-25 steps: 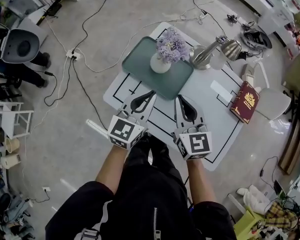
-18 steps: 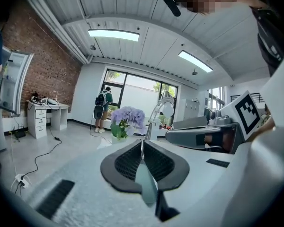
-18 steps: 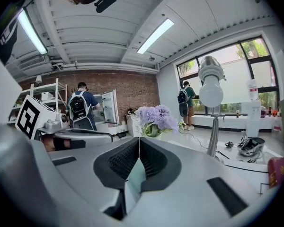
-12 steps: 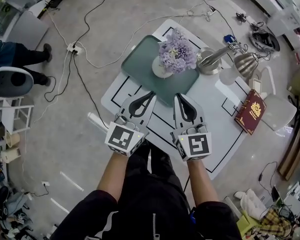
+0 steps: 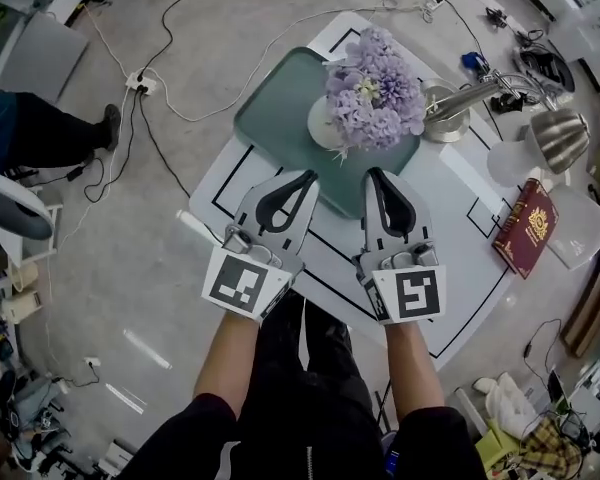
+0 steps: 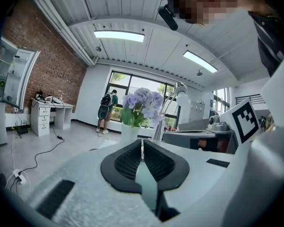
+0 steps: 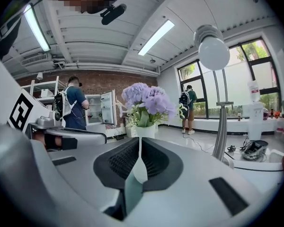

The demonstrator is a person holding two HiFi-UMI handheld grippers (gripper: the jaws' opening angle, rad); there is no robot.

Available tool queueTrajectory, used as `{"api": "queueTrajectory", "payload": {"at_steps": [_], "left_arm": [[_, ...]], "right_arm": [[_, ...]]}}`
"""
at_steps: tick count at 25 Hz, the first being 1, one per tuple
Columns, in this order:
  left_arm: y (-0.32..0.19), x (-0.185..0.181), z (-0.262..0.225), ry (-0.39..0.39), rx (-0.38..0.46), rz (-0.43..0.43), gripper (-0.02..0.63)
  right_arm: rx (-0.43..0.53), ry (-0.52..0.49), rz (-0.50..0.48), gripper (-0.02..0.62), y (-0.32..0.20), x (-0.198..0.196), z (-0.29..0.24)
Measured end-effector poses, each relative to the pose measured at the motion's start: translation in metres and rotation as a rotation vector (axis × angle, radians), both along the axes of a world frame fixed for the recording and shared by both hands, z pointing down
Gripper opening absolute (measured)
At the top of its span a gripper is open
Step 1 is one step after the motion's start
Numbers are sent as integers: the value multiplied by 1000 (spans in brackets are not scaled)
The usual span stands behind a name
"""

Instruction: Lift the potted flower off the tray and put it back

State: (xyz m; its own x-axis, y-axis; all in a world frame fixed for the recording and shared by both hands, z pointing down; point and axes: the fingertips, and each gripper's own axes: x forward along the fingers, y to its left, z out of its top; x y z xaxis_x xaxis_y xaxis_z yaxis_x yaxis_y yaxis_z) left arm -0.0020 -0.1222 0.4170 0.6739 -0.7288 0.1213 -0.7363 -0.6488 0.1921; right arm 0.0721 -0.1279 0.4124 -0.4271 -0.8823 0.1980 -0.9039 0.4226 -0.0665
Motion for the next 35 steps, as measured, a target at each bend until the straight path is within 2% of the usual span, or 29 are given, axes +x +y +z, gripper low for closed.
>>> {"api": "queueTrajectory", "payload": {"at_steps": [4,11,16,19,21,25,35], "left_arm": [[-2,2,14,16,-46,-15,17],[-3,-6,19,19,-57,-26,17],[-5,-10,20,19,-57,-33,17],[-5,-10,20,17,-54,-32,17],[-5,-11,19,16,-50,-31,17],[-1,-13,25,1,-56,-27,17],[7,-20,40,-8,-70,-32,17]], "right_arm": [[19,-1,39,9,-7,6,18],[33,53,32,22,-21,-7,27],[66,46,40,128,-35,-14,27],[77,29,50,255,-44,-16,30],[87,34,55,279,-50,-18,31],[97,38,56,299,-64,-23,33],[127,57,65,302,-99,-34,35]]}}
